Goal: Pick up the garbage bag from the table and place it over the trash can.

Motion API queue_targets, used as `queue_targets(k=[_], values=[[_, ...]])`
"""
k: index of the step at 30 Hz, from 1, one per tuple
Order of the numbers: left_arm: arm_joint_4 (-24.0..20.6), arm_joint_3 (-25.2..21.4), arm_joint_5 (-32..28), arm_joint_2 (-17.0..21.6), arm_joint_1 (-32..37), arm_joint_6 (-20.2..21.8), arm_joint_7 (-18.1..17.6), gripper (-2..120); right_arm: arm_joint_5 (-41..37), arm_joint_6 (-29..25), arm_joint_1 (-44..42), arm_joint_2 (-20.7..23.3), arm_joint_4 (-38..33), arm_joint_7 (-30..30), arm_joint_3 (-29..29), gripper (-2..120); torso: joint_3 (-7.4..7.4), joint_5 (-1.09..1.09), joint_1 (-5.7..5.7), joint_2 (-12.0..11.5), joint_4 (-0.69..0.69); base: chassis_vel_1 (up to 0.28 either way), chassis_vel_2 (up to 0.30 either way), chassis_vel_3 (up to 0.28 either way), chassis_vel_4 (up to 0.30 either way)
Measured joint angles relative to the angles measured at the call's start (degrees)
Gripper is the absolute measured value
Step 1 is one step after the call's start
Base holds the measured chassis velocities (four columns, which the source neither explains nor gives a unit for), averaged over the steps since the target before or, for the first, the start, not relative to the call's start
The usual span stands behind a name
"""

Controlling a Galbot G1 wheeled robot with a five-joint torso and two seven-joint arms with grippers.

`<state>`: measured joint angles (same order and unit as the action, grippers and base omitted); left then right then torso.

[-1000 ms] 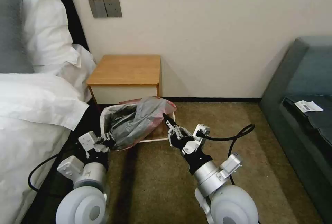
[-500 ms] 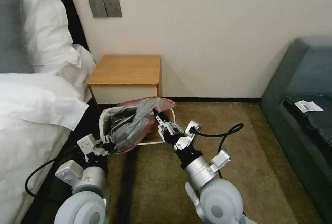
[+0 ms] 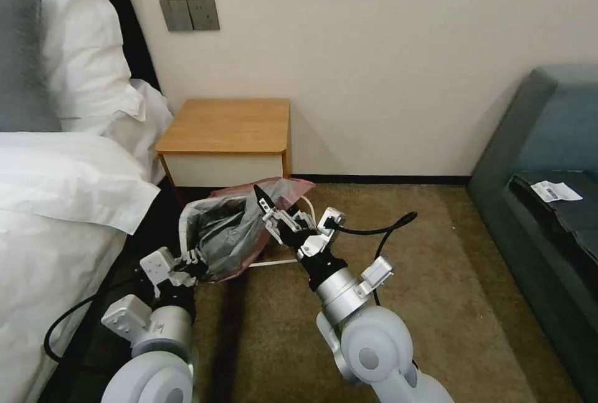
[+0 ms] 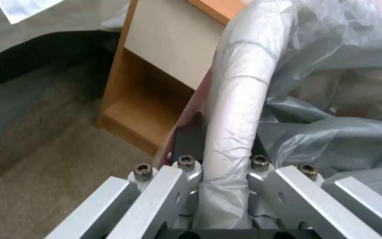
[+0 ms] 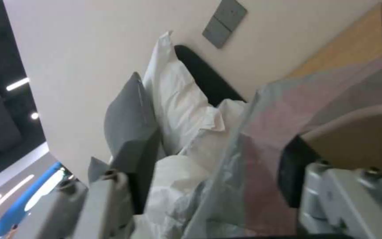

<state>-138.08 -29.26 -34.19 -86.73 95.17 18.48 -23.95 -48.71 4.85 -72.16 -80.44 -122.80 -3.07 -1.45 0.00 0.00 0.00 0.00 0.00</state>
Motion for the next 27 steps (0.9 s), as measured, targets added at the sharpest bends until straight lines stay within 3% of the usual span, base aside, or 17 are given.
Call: queue_targets(k=[11, 14, 27], values=[[-0.77, -0.11, 0.04, 0.57, 0.05, 0.0, 0.01, 7, 4.35, 1.2, -0.5, 3.35, -2.78, -3.59, 0.61, 18, 0.0, 0.0, 0.0, 0.0, -0.01, 0.0, 0.0, 0.0, 0.0], [-1.12, 0.05, 0.3, 0.56, 0.38, 0.0, 0.01, 7, 5.78, 2.51, -0.05, 3.99, -3.72, -6.11, 1.01, 3, 0.0, 0.01, 0.0, 0.0, -0.01, 0.0, 0.0, 0.0, 0.0], [-1.65, 0.02, 4.22, 0.29, 0.82, -0.6, 0.41, 7, 15.76, 15.63, 0.97, 6.67, -10.34, -20.96, -0.51, 0, 0.0, 0.01, 0.0, 0.0, 0.0, 0.0, 0.0, 0.0, 0.0]])
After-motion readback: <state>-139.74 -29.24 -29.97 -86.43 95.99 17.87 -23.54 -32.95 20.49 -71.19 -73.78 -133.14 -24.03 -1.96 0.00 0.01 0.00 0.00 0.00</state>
